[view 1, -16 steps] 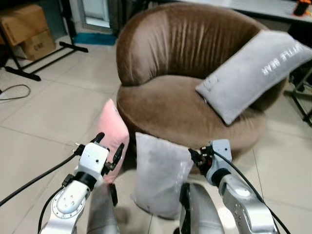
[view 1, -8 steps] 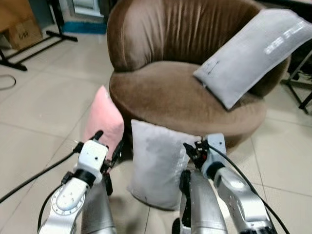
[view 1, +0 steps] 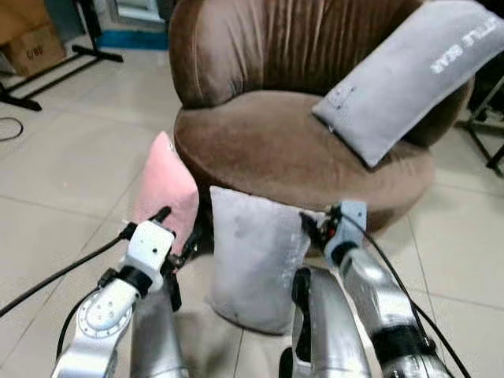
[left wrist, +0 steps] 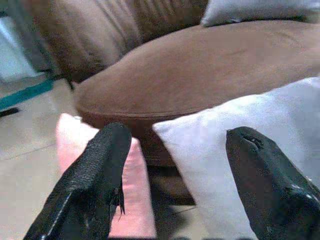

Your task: Move the pillow to the sofa from floor

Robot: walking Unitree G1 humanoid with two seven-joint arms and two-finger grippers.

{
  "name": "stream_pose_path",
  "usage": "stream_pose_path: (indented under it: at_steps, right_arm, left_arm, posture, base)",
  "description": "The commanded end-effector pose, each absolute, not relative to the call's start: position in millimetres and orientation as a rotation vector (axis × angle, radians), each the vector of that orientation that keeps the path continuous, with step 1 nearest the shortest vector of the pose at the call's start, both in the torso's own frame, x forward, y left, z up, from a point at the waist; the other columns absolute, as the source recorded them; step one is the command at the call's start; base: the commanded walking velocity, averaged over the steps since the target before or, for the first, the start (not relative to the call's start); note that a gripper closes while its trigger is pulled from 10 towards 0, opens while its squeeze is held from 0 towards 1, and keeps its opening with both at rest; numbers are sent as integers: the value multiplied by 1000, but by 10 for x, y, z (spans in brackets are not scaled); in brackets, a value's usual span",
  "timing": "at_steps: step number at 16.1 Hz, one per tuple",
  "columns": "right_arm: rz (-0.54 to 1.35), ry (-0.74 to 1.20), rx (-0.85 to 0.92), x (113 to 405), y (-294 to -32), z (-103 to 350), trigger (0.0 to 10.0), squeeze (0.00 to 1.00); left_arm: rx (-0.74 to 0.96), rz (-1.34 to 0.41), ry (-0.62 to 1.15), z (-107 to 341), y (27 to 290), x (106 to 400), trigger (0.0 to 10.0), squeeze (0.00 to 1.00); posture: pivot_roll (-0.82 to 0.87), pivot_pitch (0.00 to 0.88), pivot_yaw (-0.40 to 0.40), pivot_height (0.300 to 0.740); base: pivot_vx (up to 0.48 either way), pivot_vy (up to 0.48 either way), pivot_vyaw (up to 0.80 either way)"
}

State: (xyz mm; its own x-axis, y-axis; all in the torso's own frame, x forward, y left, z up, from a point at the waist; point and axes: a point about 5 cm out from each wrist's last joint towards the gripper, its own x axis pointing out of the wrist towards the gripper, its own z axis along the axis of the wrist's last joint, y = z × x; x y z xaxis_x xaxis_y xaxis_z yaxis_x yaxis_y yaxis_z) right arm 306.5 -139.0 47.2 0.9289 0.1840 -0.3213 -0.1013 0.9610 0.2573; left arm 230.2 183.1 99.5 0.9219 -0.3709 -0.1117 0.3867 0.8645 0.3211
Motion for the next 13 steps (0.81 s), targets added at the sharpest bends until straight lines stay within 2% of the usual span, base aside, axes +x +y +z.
stream_pose_path:
  at_steps: [1, 5, 6, 11, 12, 13]
  right_arm:
    - [57, 343, 318, 3172, -1469, 457, 10000, 1000]
    - [-57, 347, 363, 3349, -1499, 492, 10000, 1000]
    - [-80, 361, 422, 3373, -1478, 476, 10000, 0]
    - [-5, 411, 686, 3348, -1136, 385, 10000, 0]
    - [7, 399, 742, 3337, -1096, 379, 3137, 0]
    - [21, 399, 769, 3316, -1059, 358, 0, 0]
  left_arm:
    - [344, -477, 48, 1050, 1795, 2259, 10000, 0]
    - [347, -517, 75, 1116, 1850, 2147, 10000, 0]
    - [344, -534, 87, 1125, 1861, 2103, 10000, 0]
    - [327, -559, 126, 1157, 1871, 1944, 10000, 0]
    - [324, -560, 130, 1160, 1871, 1929, 10000, 0]
    - [320, -561, 138, 1162, 1872, 1915, 10000, 0]
  posture:
    - [75, 54, -41, 422]
    - [112, 126, -38, 422]
    - [126, 145, -39, 422]
    - [152, 175, -56, 422]
    - [154, 178, -60, 422]
    - [154, 178, -61, 422]
  base:
    - [0, 0, 0]
    - [0, 0, 0]
    - [0, 0, 0]
    - [0, 0, 0]
    - [0, 0, 0]
    - [0, 0, 0]
